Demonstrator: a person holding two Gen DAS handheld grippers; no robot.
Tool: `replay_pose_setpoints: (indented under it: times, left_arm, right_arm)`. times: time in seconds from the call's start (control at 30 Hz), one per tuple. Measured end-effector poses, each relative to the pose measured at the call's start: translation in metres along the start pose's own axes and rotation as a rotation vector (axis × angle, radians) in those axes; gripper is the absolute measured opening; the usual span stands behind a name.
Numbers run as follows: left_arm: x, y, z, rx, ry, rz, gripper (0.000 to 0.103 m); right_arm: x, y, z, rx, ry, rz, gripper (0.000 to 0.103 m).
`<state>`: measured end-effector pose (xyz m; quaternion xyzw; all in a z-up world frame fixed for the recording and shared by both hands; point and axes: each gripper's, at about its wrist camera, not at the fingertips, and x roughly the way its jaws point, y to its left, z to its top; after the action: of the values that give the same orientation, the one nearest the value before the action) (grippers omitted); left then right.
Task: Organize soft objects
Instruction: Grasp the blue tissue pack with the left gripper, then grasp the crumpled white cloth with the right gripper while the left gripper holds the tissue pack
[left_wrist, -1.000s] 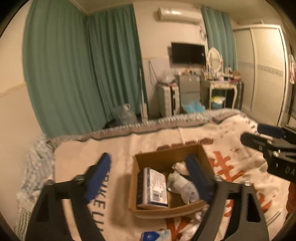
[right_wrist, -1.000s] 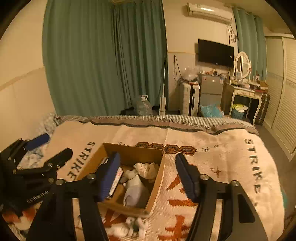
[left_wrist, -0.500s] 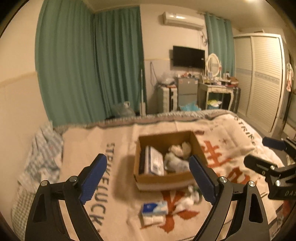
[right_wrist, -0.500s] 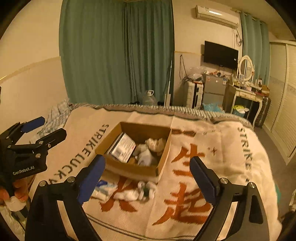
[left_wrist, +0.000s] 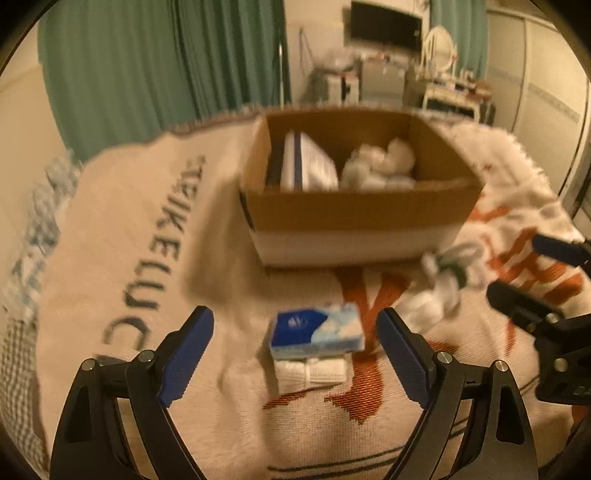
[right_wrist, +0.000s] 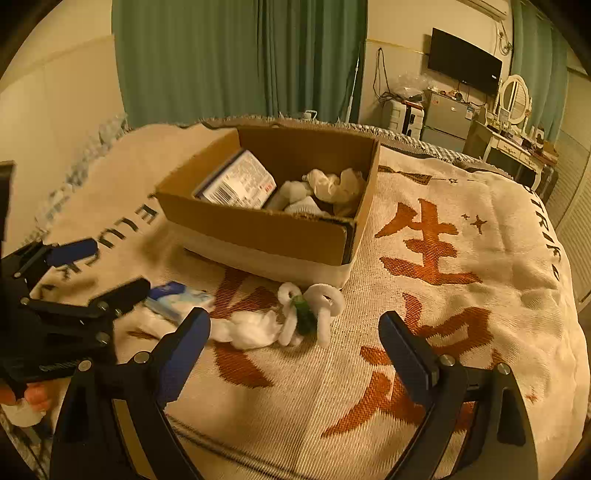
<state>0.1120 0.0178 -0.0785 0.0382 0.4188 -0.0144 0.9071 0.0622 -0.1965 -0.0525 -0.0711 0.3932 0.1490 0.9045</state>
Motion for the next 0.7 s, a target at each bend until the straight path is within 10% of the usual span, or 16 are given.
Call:
replay_pose_setpoints:
  times: [0.43, 0.7]
  left_arm:
    - [0.067, -0.021, -0.008, 0.054, 0.177, -0.024, 0.077]
    - [0.041, -0.015, -0.012, 0.044, 0.119, -0.048, 0.072]
  right_arm:
    - [0.037, -0.018, -0.009, 0.054, 0.041, 0.034, 0.093]
    - [0.034, -0.009, -0.014, 0.037, 0.051, -0.005, 0.093]
